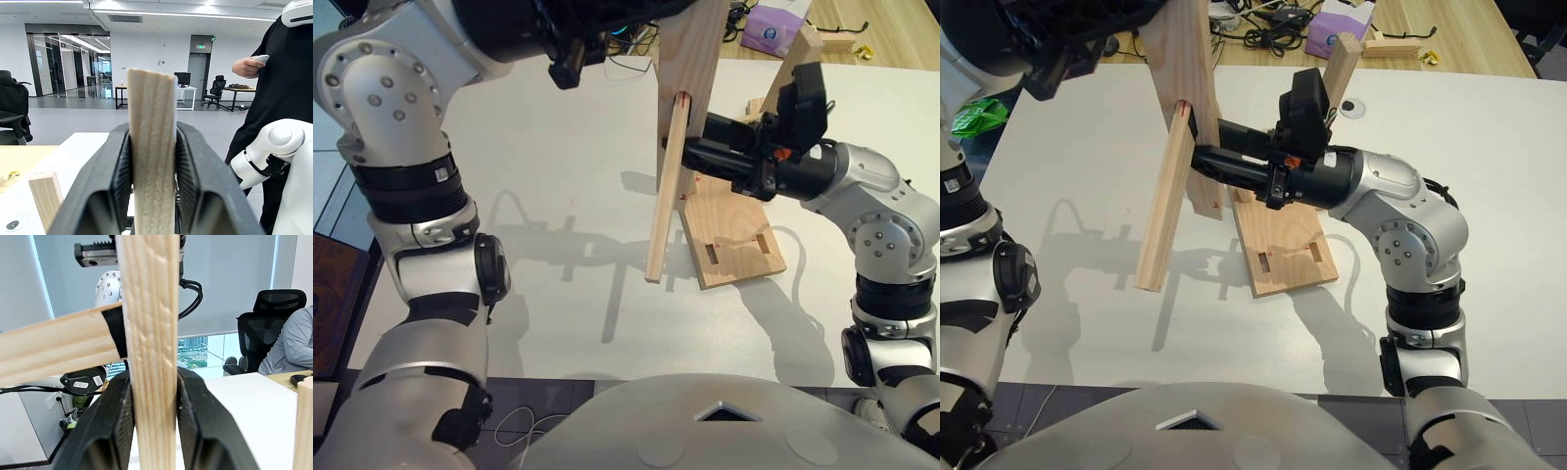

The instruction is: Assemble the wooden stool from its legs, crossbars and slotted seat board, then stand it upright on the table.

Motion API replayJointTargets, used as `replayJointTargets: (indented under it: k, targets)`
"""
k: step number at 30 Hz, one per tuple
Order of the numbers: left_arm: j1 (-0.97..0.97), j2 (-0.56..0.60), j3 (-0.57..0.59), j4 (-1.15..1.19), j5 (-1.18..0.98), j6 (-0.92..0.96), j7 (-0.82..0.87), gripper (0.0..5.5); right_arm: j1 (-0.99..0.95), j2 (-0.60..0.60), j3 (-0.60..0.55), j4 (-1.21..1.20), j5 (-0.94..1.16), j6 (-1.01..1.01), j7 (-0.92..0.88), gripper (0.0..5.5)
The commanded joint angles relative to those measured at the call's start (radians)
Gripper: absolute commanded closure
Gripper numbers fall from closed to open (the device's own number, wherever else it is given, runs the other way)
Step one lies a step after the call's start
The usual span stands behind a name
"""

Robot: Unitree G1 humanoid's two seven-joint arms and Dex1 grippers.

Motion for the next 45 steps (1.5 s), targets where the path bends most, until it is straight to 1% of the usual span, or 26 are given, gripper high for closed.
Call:
replayJointTargets:
  k: [1,11,12,13,16,18,20,25,27,30,32,35,36,40,44,45]
  targets:
    - [0.016,0.012,-0.021,-0.030,-0.007,0.021,-0.017,4.41,-0.010,-0.003,-0.019,-0.008,-0.003,-0.001,-0.023,4.46]
    - [0.021,0.002,0.001,-0.024,-0.024,0.032,0.006,4.42,-0.003,-0.009,-0.012,-0.001,-0.012,0.009,-0.021,4.46]
    - [0.022,0.001,0.002,-0.023,-0.023,0.031,0.008,4.42,-0.003,-0.012,-0.010,0.000,-0.011,0.013,-0.019,4.08]
    - [0.023,0.001,0.002,-0.021,-0.023,0.030,0.009,4.46,-0.003,-0.013,-0.009,0.001,-0.011,0.016,-0.018,3.87]
    - [0.030,0.005,0.008,-0.023,-0.028,0.029,0.012,4.47,0.003,-0.022,-0.010,0.002,-0.015,0.016,-0.017,3.48]
    - [0.030,0.002,0.012,-0.020,-0.021,0.020,0.019,4.47,0.010,-0.033,-0.007,0.002,-0.025,0.012,-0.014,3.06]
    - [0.031,0.007,0.021,-0.011,-0.009,0.004,0.025,4.47,0.019,-0.051,-0.004,0.001,-0.036,0.010,-0.007,2.76]
    - [0.033,0.034,0.076,0.012,0.003,-0.027,0.059,4.47,0.035,-0.109,-0.037,-0.002,-0.061,-0.009,0.013,1.79]
    - [0.044,0.044,0.095,0.035,0.022,-0.046,0.074,4.48,0.083,-0.152,-0.036,0.000,-0.110,-0.048,0.040,1.76]
    - [0.075,0.057,0.127,0.053,0.047,-0.077,0.104,4.48,0.158,-0.209,-0.049,-0.017,-0.129,-0.065,0.081,1.76]
    - [0.102,0.060,0.158,0.044,0.059,-0.099,0.138,4.48,0.206,-0.244,-0.050,-0.033,-0.130,-0.061,0.108,2.03]
    - [0.152,0.053,0.213,0.002,0.069,-0.128,0.224,4.48,0.276,-0.286,-0.074,-0.058,-0.113,-0.043,0.128,2.65]
    - [0.171,0.047,0.230,-0.016,0.073,-0.136,0.262,4.48,0.296,-0.300,-0.088,-0.061,-0.107,-0.038,0.131,2.95]
    - [0.241,0.003,0.287,-0.070,0.082,-0.185,0.403,4.48,0.417,-0.383,-0.135,-0.078,-0.131,-0.057,0.184,3.62]
    - [0.281,-0.017,0.329,-0.094,0.079,-0.230,0.483,4.48,0.498,-0.476,-0.151,-0.068,-0.168,-0.087,0.272,4.33]
    - [0.285,-0.021,0.332,-0.105,0.074,-0.234,0.498,4.48,0.512,-0.500,-0.155,-0.062,-0.179,-0.094,0.294,4.44]
